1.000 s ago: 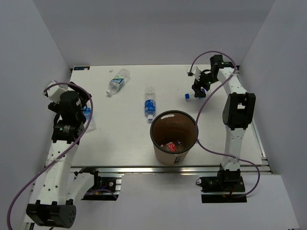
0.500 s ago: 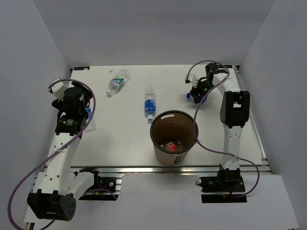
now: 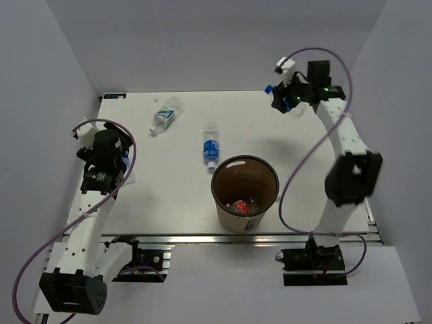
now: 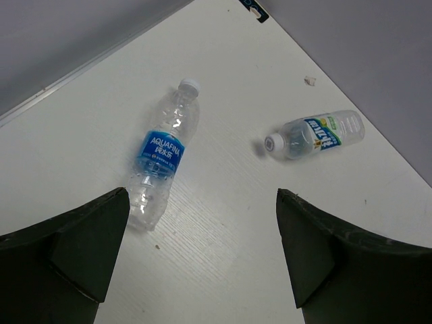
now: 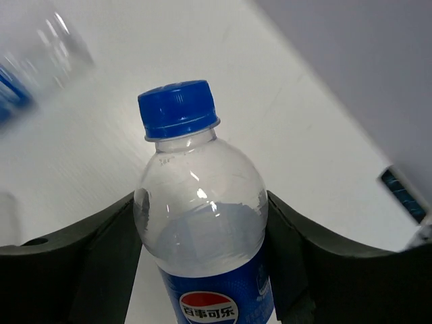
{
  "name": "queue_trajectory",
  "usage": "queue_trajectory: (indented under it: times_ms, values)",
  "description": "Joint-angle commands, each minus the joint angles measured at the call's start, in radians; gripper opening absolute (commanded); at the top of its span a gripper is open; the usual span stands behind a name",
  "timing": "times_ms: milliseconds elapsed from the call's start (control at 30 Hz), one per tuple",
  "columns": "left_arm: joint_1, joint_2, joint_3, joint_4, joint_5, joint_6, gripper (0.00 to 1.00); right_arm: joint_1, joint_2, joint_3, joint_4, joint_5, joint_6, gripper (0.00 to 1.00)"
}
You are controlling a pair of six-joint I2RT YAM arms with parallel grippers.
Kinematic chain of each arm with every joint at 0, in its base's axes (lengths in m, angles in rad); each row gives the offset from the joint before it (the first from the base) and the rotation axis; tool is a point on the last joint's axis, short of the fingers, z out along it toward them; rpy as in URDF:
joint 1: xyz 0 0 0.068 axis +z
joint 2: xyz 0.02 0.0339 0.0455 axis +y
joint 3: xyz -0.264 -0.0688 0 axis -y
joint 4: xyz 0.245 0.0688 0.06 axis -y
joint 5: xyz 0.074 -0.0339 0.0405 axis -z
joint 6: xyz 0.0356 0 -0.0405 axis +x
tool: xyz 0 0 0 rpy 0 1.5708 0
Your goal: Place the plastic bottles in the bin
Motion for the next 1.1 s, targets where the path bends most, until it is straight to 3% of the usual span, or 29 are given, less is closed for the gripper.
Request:
queue_trajectory:
  times_ms: [0, 100, 167, 367, 433, 467, 500, 567, 600, 867, 1067]
  values:
    - [0.003, -0.008, -0.019, -0.004, 0.022, -0.028, 0.98, 0.034, -0.375, -0.108, 0.261, -0.208, 0.322, 0.25]
    - [0.003, 0.007, -0.035, -0.001, 0.031, -0.028, 0.98, 0.111, -0.599, -0.32, 0.45, -0.253, 0.452, 0.26]
    - [0.003, 0.018, -0.05, 0.011, 0.019, -0.031, 0.98, 0.152, -0.712, -0.449, 0.555, -0.371, 0.52, 0.26]
    - [0.005, 0.104, -0.026, 0.009, 0.058, -0.056, 0.98, 0.232, -0.877, -0.757, 0.775, -0.5, 0.807, 0.29]
    - [0.003, 0.125, -0.015, 0.003, 0.077, -0.047, 0.98, 0.287, -0.883, -0.854, 0.853, -0.522, 0.83, 0.34]
    - [0.005, 0.13, -0.01, -0.001, 0.074, -0.045, 0.98, 0.327, -0.879, -0.866, 0.842, -0.53, 0.832, 0.36]
    - [0.005, 0.131, -0.007, -0.007, 0.062, -0.046, 0.98, 0.345, -0.875, -0.877, 0.827, -0.554, 0.826, 0.46]
    - [0.003, 0.127, -0.01, -0.006, 0.046, -0.053, 0.98, 0.378, -0.871, -0.866, 0.802, -0.622, 0.774, 0.69]
    - [0.005, 0.125, -0.013, -0.004, 0.042, -0.054, 0.98, 0.381, -0.872, -0.836, 0.747, -0.629, 0.749, 0.89]
    - [0.005, 0.134, -0.009, 0.003, 0.046, -0.057, 0.98, 0.378, -0.898, -0.653, 0.546, -0.35, 0.643, 0.89]
    - [0.003, 0.156, -0.003, -0.001, 0.057, -0.037, 0.98, 0.352, -0.924, -0.613, 0.532, -0.173, 0.618, 0.89]
